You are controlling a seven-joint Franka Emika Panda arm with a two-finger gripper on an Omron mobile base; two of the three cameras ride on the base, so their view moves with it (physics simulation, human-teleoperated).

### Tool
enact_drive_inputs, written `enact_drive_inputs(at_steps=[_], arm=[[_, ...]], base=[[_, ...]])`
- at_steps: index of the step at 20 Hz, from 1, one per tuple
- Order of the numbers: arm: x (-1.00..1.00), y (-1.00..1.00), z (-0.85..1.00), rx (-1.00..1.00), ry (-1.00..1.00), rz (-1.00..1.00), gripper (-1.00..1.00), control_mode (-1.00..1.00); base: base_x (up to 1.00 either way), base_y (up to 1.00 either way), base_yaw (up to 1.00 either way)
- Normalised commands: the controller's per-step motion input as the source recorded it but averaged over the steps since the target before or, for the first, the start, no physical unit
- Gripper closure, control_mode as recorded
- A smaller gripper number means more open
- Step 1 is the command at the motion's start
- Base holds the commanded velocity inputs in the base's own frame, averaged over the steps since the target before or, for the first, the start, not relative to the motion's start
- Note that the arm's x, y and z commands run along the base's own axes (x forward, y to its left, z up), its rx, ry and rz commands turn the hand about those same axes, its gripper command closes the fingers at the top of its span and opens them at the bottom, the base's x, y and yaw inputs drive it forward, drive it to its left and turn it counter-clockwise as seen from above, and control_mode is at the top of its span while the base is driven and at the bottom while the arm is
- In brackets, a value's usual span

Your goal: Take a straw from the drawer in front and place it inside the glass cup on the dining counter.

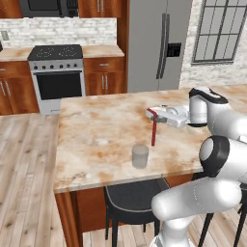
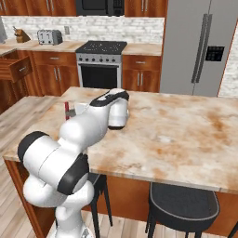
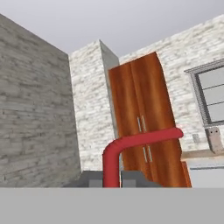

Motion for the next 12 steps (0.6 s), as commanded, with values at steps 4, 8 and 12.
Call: enact_drive_inputs(at_steps=[4, 8, 12], arm=[[0.0, 0.0, -0.13, 0.0, -0.2, 0.11, 1.0, -1.0], [0.0, 0.0, -0.1, 0.0, -0.24, 0.06, 1.0, -1.0], [0.0, 0.0, -0.17, 0.0, -0.12, 0.02, 1.0, -1.0]], base=[[0.0, 0.0, 0.0], [0.0, 0.0, 0.0], [0.0, 0.0, 0.0]])
